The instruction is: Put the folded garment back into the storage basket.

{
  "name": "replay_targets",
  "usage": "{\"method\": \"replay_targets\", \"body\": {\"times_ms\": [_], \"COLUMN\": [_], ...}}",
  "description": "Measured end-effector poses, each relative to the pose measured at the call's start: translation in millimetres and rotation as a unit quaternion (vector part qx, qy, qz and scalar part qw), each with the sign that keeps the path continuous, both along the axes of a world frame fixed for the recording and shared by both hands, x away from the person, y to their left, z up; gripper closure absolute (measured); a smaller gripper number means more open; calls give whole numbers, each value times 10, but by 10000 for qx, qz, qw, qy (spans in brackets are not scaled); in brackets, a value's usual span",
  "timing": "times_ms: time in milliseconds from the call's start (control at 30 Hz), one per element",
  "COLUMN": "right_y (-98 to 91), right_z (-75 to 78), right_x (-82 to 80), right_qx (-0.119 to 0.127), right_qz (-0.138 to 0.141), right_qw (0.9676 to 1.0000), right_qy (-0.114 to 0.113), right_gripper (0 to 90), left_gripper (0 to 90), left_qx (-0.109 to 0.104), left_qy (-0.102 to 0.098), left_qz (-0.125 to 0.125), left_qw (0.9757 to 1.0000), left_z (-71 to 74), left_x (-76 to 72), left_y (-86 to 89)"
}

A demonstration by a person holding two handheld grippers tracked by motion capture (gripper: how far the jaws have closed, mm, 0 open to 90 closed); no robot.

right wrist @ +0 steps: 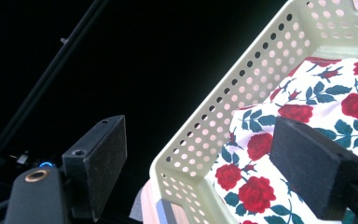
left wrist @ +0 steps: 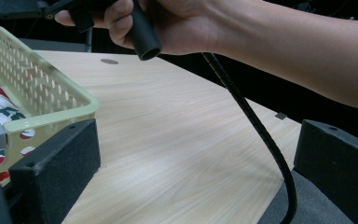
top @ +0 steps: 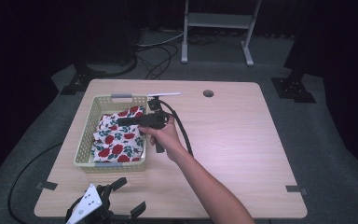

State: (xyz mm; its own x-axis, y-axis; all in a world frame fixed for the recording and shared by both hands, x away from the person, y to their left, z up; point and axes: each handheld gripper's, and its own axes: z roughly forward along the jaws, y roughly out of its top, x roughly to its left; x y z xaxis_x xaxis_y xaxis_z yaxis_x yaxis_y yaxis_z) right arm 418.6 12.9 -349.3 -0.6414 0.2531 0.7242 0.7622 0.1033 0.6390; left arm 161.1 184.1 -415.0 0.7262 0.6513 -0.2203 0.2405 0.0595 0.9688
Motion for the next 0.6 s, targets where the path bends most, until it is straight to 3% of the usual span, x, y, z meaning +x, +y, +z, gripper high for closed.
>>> {"method": "replay_targets", "body": {"times_ms": [600], "right_y": [-196], "right_z": [68], "right_x": [-23], "right_qx": [241], "right_qz": [126], "right_qw": [9996], "right_qy": [-68], "right_gripper": [161], "left_gripper": [0], "left_qx": [-59], "left_qy": [49], "left_qz": [27], "left_qw": [10000], "left_z": [-9], "left_x": [7], "left_y": [36]}}
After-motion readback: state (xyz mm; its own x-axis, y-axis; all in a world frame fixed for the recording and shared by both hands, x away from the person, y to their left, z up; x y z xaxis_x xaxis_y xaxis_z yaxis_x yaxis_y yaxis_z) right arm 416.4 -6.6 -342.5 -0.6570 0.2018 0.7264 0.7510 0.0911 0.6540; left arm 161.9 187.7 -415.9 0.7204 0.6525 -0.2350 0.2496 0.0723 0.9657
